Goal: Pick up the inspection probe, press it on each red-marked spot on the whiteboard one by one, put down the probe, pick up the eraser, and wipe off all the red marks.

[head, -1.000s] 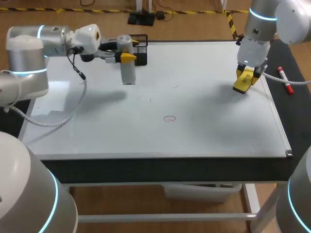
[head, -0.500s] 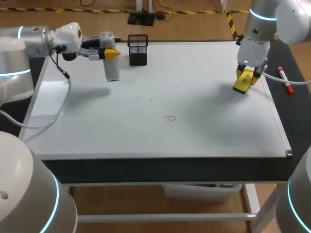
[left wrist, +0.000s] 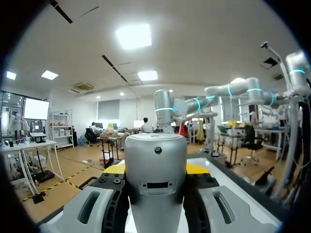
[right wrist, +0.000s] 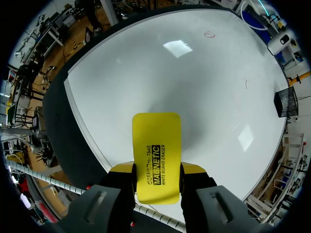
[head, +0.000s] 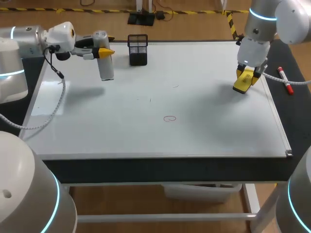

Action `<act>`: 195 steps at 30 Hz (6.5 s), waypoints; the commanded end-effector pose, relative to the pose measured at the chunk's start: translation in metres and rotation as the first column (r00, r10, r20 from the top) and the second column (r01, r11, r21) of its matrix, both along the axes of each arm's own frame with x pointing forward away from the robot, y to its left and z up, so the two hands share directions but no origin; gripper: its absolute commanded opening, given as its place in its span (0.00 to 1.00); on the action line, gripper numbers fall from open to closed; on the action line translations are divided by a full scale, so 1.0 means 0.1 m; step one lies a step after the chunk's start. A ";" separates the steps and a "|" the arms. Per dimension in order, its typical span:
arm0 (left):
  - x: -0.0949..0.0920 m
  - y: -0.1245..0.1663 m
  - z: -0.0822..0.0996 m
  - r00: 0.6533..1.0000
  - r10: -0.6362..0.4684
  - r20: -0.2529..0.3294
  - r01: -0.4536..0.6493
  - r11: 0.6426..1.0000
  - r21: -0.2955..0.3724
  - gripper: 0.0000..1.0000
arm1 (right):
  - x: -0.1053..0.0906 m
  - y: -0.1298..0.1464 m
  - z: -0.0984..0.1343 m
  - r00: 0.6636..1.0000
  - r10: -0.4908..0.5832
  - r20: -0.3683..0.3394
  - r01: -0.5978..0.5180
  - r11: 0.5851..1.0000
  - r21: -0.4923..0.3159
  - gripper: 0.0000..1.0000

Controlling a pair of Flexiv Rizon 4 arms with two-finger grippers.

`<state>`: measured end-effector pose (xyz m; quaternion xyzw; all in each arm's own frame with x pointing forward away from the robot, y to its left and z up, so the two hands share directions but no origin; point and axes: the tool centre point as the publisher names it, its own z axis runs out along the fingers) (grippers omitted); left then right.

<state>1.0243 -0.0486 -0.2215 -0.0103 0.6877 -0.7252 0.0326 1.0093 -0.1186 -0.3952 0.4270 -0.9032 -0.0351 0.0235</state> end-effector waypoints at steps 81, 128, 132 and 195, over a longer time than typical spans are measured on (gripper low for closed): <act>-0.01 0.00 0.02 1.000 0.002 0.000 -0.002 1.000 0.002 0.00 | -1.36 3.09 -0.27 0.768 0.640 -0.020 -0.640 0.768 0.019 0.00; -0.01 0.00 0.02 1.000 0.002 0.000 -0.002 1.000 0.002 0.00 | -1.25 2.46 -0.44 0.848 0.530 -0.009 -0.530 0.848 -0.011 0.00; -0.01 0.00 0.02 1.000 0.002 0.000 -0.002 1.000 0.002 0.00 | -1.24 2.42 -0.42 0.849 0.529 -0.014 -0.529 0.848 -0.021 0.00; -0.01 0.00 0.02 1.000 0.002 0.000 -0.002 1.000 0.002 0.00 | -1.24 2.60 -0.44 0.822 0.569 0.032 -0.569 0.822 -0.014 0.00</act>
